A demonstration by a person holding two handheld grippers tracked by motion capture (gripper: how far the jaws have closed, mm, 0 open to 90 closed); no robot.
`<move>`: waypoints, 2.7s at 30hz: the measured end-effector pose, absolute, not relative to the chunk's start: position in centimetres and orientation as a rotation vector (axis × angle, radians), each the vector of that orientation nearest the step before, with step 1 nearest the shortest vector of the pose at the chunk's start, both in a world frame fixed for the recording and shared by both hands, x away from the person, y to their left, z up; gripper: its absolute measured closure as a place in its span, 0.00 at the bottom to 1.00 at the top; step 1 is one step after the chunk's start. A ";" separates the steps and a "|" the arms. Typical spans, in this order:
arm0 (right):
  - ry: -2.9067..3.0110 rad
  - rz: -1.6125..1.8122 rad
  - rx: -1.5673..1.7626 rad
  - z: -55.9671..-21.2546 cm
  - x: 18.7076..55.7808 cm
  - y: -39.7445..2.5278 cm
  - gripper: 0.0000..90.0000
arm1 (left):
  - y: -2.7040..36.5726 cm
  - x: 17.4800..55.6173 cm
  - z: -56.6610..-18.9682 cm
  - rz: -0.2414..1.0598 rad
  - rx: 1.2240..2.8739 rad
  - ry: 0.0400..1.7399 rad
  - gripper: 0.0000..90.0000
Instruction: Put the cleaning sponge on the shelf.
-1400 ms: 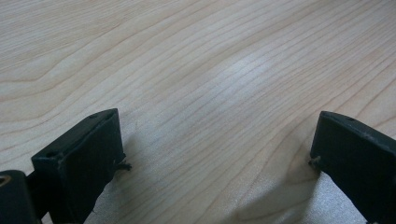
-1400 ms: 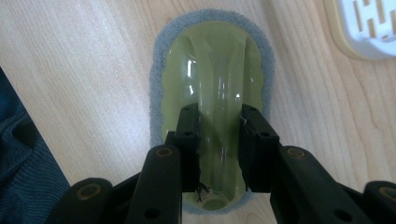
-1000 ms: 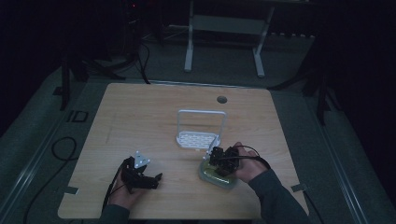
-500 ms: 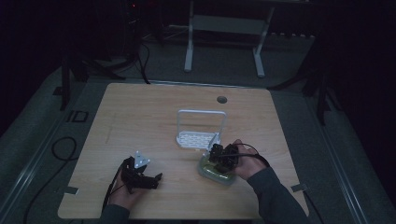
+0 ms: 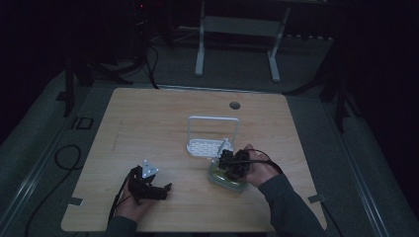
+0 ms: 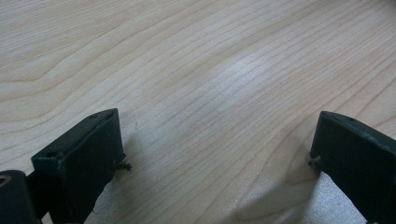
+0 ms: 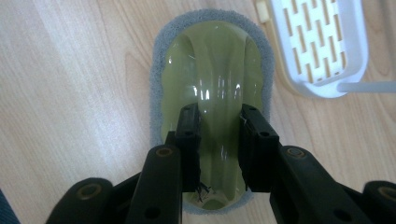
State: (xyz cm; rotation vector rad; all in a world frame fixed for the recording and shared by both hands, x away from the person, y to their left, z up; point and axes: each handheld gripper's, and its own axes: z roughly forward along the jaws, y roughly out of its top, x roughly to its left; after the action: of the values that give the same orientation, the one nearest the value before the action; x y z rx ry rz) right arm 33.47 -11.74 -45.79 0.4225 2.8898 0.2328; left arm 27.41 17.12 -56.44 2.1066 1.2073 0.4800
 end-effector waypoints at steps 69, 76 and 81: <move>2.799 0.218 0.238 -43.1 36.4 -9.4 0.80 | 17.1 27.4 -56.4 0.480 2.108 1.206 0.03; 2.791 0.211 0.215 -43.1 36.6 -9.1 0.80 | 17.1 27.4 -56.4 0.480 2.107 1.207 0.03; 2.782 0.210 0.202 -43.1 36.8 -8.8 0.80 | 17.1 27.4 -56.4 0.480 2.108 1.207 0.03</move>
State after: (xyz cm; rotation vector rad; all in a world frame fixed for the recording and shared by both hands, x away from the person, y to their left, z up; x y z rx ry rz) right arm 36.80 -8.80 -43.11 0.2016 2.7815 0.2098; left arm 27.42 17.12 -56.44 2.1077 1.2068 0.4796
